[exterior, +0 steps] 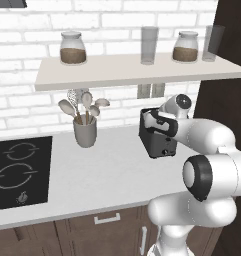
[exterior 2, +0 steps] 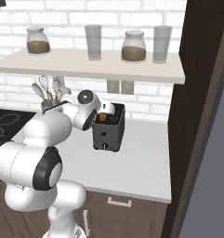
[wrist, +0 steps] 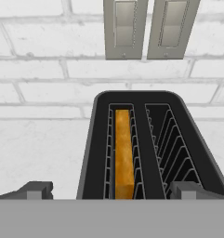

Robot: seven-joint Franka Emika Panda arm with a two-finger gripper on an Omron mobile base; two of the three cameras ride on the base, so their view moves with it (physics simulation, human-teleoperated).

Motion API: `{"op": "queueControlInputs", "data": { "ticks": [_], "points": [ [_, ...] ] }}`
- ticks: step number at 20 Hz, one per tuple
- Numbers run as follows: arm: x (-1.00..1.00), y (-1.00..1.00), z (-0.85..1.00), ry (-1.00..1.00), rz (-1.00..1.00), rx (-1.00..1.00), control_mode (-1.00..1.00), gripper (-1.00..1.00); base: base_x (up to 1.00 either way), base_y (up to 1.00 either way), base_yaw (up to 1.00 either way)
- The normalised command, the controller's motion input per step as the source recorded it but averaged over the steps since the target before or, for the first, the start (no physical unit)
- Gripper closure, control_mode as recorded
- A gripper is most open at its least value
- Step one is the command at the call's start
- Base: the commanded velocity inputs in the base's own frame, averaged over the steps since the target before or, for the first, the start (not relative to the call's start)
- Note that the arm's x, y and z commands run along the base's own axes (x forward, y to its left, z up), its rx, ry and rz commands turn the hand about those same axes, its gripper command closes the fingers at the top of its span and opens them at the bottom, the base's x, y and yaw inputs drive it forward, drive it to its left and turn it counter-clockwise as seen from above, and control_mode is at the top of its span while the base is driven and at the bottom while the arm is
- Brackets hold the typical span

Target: Start the toaster. Once the lever pops up, take the bread to the plate on the dining counter.

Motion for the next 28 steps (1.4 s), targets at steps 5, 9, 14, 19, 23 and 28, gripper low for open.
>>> {"op": "queueControlInputs", "data": {
  "ticks": [5, 9, 14, 19, 23, 28],
  "points": [
    [0.00, 0.00, 0.00, 0.00, 0.00, 0.00, -1.00, -1.00, 0.00, 0.00, 0.00],
    [0.00, 0.00, 0.00, 0.00, 0.00, 0.00, -1.00, -1.00, 0.00, 0.00, 0.00],
    [0.00, 0.00, 0.00, 0.00, 0.00, 0.00, -1.00, -1.00, 0.00, 0.00, 0.00],
    [0.00, 0.00, 0.00, 0.00, 0.00, 0.00, -1.00, -1.00, 0.00, 0.00, 0.00],
    [0.00, 0.00, 0.00, 0.00, 0.00, 0.00, -1.00, -1.00, 0.00, 0.00, 0.00],
    [0.00, 0.00, 0.00, 0.00, 0.00, 0.00, -1.00, -1.00, 0.00, 0.00, 0.00]
  ]
}}
